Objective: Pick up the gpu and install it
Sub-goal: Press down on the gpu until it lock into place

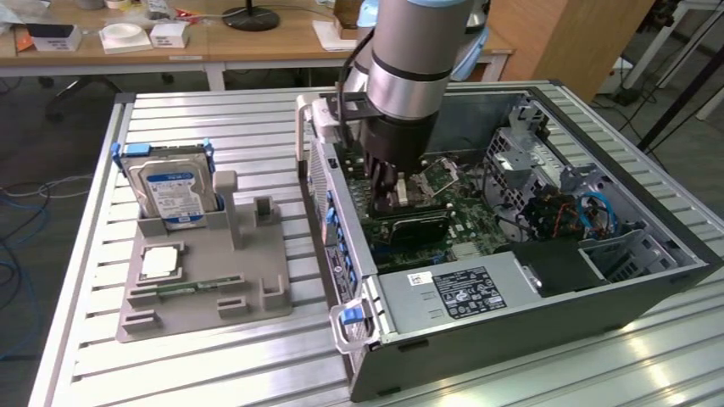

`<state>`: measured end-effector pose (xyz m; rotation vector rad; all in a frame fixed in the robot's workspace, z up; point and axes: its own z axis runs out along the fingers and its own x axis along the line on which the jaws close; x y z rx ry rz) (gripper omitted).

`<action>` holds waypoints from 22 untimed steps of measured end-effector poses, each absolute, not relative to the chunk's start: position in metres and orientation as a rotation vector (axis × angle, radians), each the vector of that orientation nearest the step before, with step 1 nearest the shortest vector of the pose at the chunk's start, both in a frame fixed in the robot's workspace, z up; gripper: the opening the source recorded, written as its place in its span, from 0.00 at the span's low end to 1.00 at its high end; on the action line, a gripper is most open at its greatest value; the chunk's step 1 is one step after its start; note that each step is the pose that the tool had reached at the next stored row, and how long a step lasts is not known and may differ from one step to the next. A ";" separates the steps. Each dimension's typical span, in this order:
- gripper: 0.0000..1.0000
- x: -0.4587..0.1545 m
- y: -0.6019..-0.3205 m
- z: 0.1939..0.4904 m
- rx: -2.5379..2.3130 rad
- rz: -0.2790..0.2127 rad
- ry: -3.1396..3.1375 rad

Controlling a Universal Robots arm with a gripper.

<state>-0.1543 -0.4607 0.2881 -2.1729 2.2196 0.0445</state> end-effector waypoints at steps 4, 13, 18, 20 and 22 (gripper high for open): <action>0.11 -0.157 -0.461 0.297 -2.173 0.044 2.219; 0.11 -0.166 -0.461 0.298 -2.177 0.054 2.224; 0.11 -0.166 -0.461 0.298 -2.197 0.104 2.247; 0.11 -0.166 -0.461 0.298 -2.197 0.104 2.247; 0.11 -0.166 -0.461 0.298 -2.197 0.105 2.247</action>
